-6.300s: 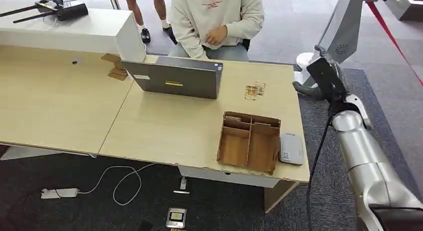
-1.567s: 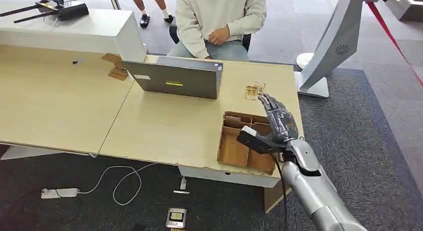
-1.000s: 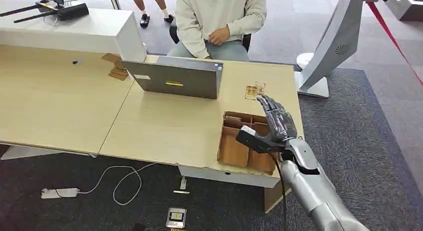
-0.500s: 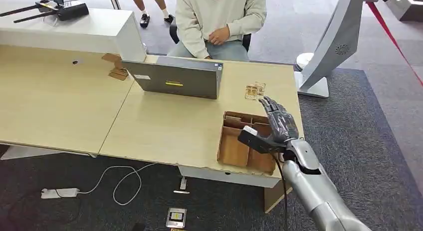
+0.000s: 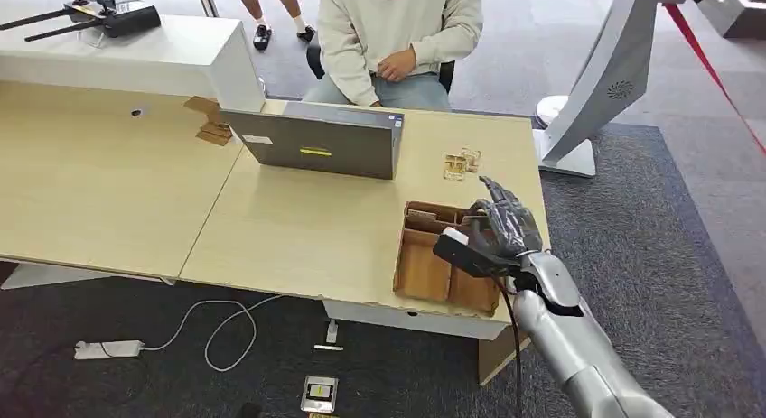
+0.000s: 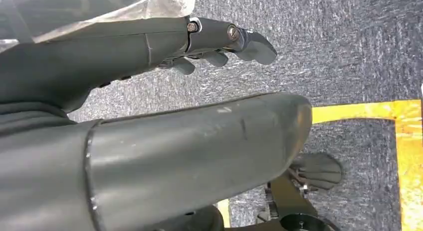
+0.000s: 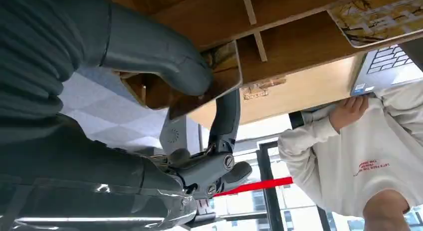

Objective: Pass the card to the sensor for recognition and then transmit it.

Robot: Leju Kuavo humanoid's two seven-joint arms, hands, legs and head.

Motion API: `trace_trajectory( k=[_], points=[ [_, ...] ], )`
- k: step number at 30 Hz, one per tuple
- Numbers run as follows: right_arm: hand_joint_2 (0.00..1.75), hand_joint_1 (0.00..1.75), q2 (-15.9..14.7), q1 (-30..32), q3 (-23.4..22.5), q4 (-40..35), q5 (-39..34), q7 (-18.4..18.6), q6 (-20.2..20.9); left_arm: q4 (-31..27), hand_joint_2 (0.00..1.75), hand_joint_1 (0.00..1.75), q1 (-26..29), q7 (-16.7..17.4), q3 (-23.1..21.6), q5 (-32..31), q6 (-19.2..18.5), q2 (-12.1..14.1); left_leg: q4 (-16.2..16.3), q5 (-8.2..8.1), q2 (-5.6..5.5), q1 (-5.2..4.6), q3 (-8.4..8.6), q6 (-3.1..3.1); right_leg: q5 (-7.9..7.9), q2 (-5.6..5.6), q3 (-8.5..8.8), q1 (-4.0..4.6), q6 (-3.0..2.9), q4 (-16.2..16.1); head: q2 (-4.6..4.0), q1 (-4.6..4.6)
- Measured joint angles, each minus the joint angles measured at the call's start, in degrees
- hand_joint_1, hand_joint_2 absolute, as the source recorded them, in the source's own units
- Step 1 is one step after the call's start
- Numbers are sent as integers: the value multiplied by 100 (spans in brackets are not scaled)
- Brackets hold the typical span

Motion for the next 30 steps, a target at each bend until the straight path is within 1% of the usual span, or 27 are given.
trace_trajectory(
  k=[4,9,12,17,19,21,26,27,28,30],
  points=[
    [175,175,0,-24,0,9,-50,-68,42,0,0,0,0,-50,0,-15,26,0,0,0,0,0,0,0,0,0,0,0,0,0,0,0],
    [175,175,-2,-14,0,-2,-120,-105,57,0,0,0,17,-203,0,-66,35,39,0,0,0,0,0,0,0,0,0,0,0,0,0,0],
    [175,175,-15,-7,-2,-44,-109,-105,35,0,0,0,14,-269,0,-39,107,44,0,0,0,0,0,0,0,0,-1,0,0,0,0,0],
    [175,175,-44,12,-26,-181,-85,-76,-94,0,0,0,-5,-273,0,-87,166,44,0,0,1,0,0,0,0,0,-1,0,0,0,0,0],
    [175,175,-48,13,-91,-266,-114,-66,-296,0,0,0,-7,-267,0,-135,155,44,0,0,1,0,0,0,0,0,-1,0,0,0,0,2],
    [175,175,-50,-10,-181,-389,-210,-66,-618,0,0,0,-7,-258,0,-175,146,44,0,0,1,0,0,0,0,0,-1,0,0,0,0,2],
    [175,175,-72,-245,-494,-664,-400,-85,-1171,0,0,0,-12,-212,-6,-297,135,46,0,1,1,-1,0,0,1,0,-1,0,0,1,0,-2],
    [175,175,-72,-332,-523,-680,-413,-90,-1220,2,0,0,-15,-197,-11,-328,135,46,0,1,1,-1,1,0,1,0,-1,0,0,1,0,0],
    [175,175,-72,-436,-665,-741,-448,-116,-1382,0,0,0,-25,-181,-13,-350,135,48,0,1,2,0,1,0,1,0,-1,0,0,1,0,0],
    [175,175,-74,-600,-816,-780,-479,-155,-1469,0,0,0,-42,-157,-17,-369,135,48,0,1,2,0,1,0,1,0,0,0,0,1,0,0]
  ],
)
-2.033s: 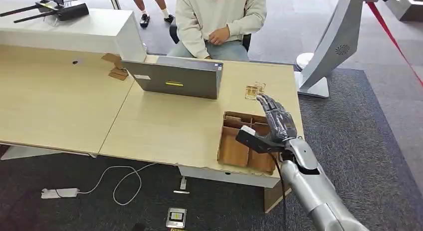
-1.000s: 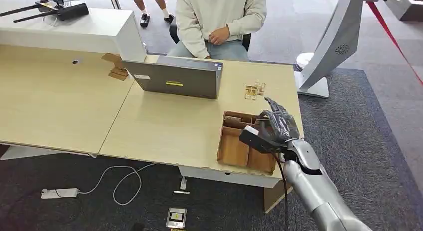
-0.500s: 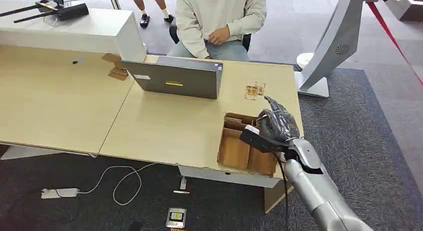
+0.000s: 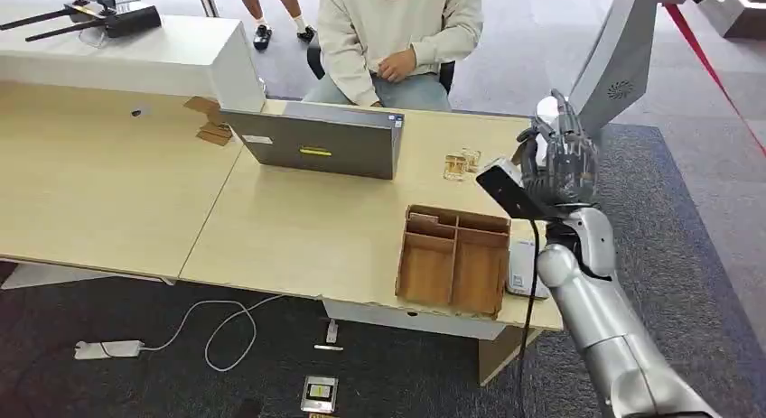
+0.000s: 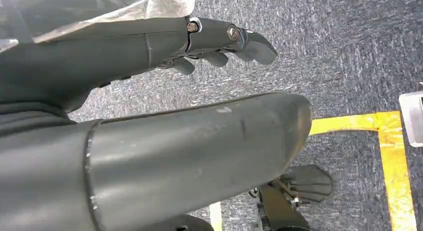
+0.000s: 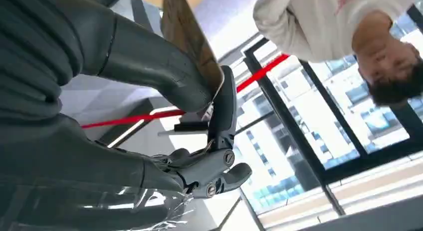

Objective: Pass the card to the sensor for recognition and then transmit it.

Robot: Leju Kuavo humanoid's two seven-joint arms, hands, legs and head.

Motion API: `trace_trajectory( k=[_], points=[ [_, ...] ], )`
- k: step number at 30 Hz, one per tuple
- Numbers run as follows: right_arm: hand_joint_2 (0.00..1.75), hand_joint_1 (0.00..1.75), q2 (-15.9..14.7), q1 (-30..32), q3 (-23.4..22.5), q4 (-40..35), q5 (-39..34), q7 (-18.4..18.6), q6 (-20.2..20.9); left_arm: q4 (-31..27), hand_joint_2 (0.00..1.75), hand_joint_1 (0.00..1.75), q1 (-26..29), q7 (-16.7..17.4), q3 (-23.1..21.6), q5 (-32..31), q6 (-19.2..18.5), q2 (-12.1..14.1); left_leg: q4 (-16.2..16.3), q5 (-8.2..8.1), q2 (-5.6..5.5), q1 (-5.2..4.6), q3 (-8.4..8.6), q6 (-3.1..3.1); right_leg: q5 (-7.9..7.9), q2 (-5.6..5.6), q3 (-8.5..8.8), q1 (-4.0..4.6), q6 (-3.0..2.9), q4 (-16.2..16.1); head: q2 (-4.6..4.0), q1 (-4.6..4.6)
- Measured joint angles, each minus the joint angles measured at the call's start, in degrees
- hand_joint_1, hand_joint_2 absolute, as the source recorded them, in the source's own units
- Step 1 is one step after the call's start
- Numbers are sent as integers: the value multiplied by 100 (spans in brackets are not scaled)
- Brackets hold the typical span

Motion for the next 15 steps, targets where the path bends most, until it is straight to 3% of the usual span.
trace_trajectory(
  k=[7,15],
  points=[
    [175,175,4,-232,-352,-2,-13,-87,-170,0,0,0,-41,4,-4,-50,0,0,0,-1,-1,0,-1,0,0,0,-1,0,0,0,0,0],
    [175,175,20,-13,-437,-35,238,40,-35,0,0,0,-91,2,-26,-214,-50,0,0,-1,-1,0,-2,0,-1,0,-1,0,0,0,0,0]
  ],
)
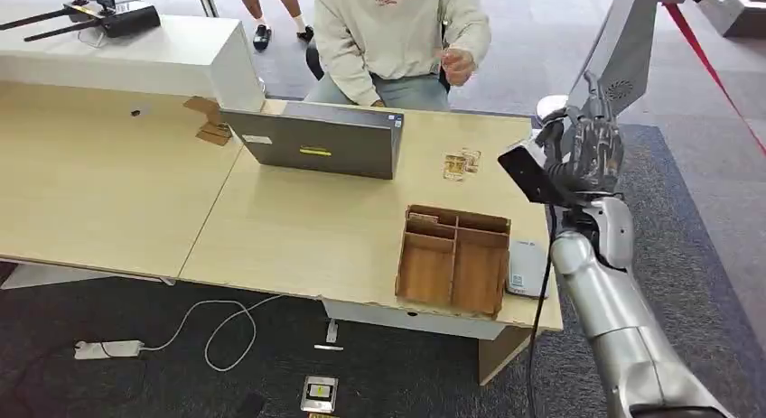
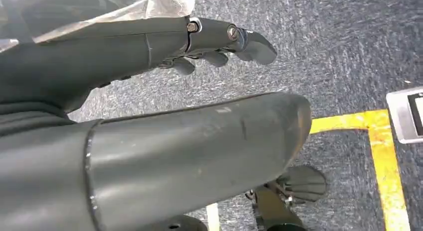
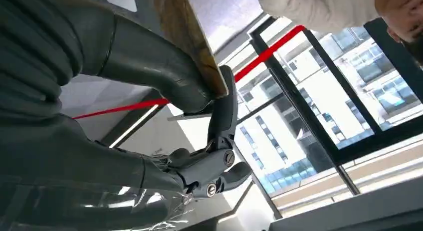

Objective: Pass the card to the sensor for recognition and then transmit it.

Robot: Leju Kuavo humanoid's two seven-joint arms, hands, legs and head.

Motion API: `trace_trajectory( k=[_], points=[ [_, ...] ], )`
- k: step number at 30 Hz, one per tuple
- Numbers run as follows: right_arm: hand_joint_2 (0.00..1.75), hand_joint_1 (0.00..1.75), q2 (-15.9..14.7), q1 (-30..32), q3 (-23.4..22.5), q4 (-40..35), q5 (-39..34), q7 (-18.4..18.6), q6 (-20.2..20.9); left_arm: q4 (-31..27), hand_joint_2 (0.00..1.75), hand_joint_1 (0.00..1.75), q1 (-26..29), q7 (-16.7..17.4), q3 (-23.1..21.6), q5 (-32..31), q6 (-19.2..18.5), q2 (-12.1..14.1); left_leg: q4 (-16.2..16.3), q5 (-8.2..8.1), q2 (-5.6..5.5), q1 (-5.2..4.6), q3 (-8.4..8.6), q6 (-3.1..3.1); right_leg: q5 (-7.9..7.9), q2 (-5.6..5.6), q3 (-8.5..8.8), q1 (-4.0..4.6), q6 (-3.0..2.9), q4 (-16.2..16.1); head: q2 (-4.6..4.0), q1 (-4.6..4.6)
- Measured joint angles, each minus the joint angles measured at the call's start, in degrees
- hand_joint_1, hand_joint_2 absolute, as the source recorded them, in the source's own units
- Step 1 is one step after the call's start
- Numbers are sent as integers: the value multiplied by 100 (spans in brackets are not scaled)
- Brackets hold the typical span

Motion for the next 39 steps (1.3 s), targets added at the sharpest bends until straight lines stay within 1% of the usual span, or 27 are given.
trace_trajectory(
  k=[4,7,10,13,21,29,30,31,32,36,38,39],
  points=[
    [175,175,59,17,4,17,135,13,63,2,0,0,-30,15,-30,-159,-33,0,0,0,0,0,0,0,0,0,1,0,0,0,0,0],
    [175,175,175,-57,7,111,282,-41,101,0,0,0,-92,127,-131,-345,-92,-2,0,0,-1,0,-2,0,0,0,0,0,0,2,0,0],
    [175,175,337,-279,15,343,422,-153,105,0,0,0,-185,230,-212,-488,-118,-7,0,1,0,1,-2,-1,0,0,0,1,0,3,0,0],
    [175,175,518,-522,30,633,490,-227,99,0,0,0,-254,260,-302,-551,-118,-11,0,1,-1,2,-3,-1,0,0,0,2,0,3,0,0],
    [175,175,874,-908,74,1250,553,-251,85,0,0,0,-288,286,-448,-592,-140,-9,0,1,-2,1,-6,-1,-1,0,-4,1,0,3,0,-2],
    [175,175,970,-998,92,1584,551,-280,70,0,0,0,-307,352,-535,-680,-157,-9,0,1,-1,1,-5,-1,0,0,-3,1,0,3,0,0],
    [175,131,979,-1002,96,1620,549,-280,70,0,0,0,-307,356,-540,-675,-157,-9,0,1,-1,1,-5,-1,0,0,-3,1,0,3,0,0],
    [175,5,984,-1003,96,1657,544,-280,70,0,0,0,-307,359,-542,-673,-157,-9,0,1,-1,1,-5,-1,0,0,-3,1,0,3,0,0],
    [175,0,984,-1003,98,1700,540,-280,70,0,0,0,-307,358,-544,-673,-157,-9,0,1,-1,1,-5,-1,0,0,-4,1,0,3,0,0],
    [175,0,984,-1001,98,1808,536,-280,-2,0,0,0,-306,358,-544,-671,-157,-9,0,1,0,1,-5,-1,0,0,-4,1,0,3,0,0],
    [175,0,977,-1006,98,1843,533,-289,-112,0,0,0,-306,358,-544,-671,-157,-9,0,1,0,1,-5,-1,0,0,-6,1,0,3,0,0],
    [175,0,962,-1012,101,1858,509,-315,-248,0,0,0,-306,358,-546,-656,-157,-9,0,1,0,1,-6,-1,0,0,-6,1,0,3,0,0]
  ],
)
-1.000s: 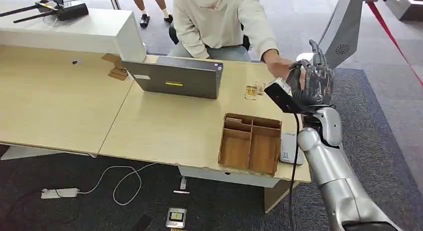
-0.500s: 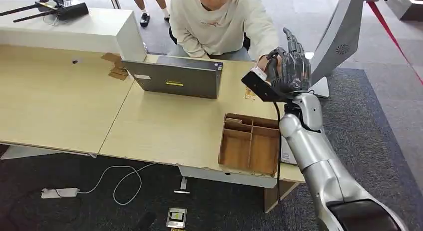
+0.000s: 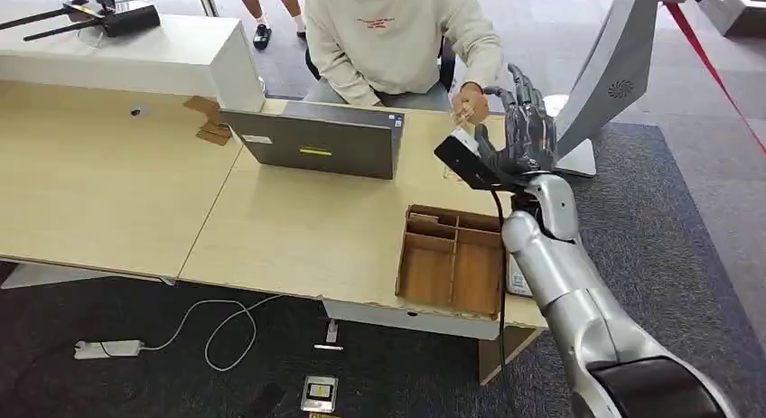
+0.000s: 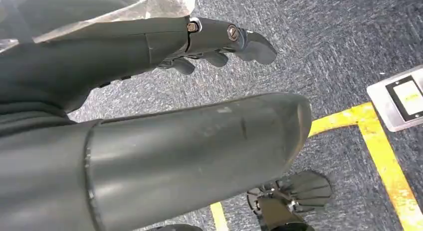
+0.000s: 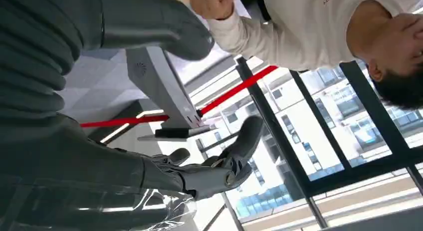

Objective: Pass the card to the sensor for recognition and then transmit it.

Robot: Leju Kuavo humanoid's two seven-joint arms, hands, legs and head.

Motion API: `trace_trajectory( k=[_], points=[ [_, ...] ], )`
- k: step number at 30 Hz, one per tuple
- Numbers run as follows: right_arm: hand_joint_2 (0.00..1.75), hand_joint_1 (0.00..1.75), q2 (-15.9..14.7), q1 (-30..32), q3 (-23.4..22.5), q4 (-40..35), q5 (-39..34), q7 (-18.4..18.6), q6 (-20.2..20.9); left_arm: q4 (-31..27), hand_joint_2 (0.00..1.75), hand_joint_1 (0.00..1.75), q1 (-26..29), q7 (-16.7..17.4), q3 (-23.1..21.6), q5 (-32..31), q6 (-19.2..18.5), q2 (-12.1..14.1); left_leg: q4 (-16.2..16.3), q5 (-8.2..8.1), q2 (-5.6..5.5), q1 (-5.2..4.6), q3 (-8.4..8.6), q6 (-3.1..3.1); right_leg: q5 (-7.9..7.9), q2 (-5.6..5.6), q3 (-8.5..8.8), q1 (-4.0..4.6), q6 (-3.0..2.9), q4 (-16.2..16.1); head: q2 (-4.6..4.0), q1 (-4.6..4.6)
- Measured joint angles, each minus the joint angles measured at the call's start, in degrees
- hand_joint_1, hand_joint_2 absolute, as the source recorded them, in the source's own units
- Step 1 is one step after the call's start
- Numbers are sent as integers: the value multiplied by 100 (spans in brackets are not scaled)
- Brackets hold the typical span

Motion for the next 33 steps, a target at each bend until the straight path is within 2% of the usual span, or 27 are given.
trace_trajectory(
  k=[4,7,10,14,19,23,26,29,33],
  points=[
    [175,0,-138,-94,-29,-31,-221,-59,-456,2,0,0,17,-9,2,64,4,2,1,0,0,-1,1,0,0,0,-1,-1,0,0,0,0],
    [175,0,-387,-221,-201,-173,-470,-59,-733,2,0,0,61,-13,11,118,15,4,4,0,-1,-1,4,1,1,0,-2,-3,1,-4,0,0],
    [175,0,-817,-326,-495,-262,-859,-124,-853,2,0,0,118,-33,22,206,41,11,6,0,-3,-3,5,2,2,-1,-2,-12,3,-5,0,0],
    [175,0,-1436,-402,-1046,-273,-1235,-424,-881,2,0,0,216,-70,66,315,85,20,9,-2,-2,-6,6,5,3,1,-3,-17,5,-9,0,0],
    [175,0,-2267,-133,-2184,-275,-1268,-785,-886,2,0,0,306,-98,203,523,188,20,12,-10,-7,-16,3,15,0,-6,8,-16,11,-14,0,-2],
    [175,0,-2685,269,-3028,-227,-983,-868,-886,2,0,0,350,-116,328,667,247,17,11,-16,-1,-14,6,18,0,6,5,-14,10,-15,0,0],
    [175,0,-2859,679,-3748,-68,-711,-859,-886,2,0,0,397,-140,454,802,273,-4,9,-17,-4,-11,4,16,-3,2,6,-11,10,-13,0,0],
    [175,0,-2929,1133,-4264,110,-327,-803,-886,2,0,0,436,-206,562,931,289,-31,8,-19,1,-5,5,15,-3,6,8,-5,9,-15,0,-2],
    [175,0,-2898,1709,-4855,341,136,-640,-886,2,0,0,493,-284,684,1047,293,-61,6,-19,-6,-5,2,14,-5,3,6,-5,8,-13,0,-4]
  ],
)
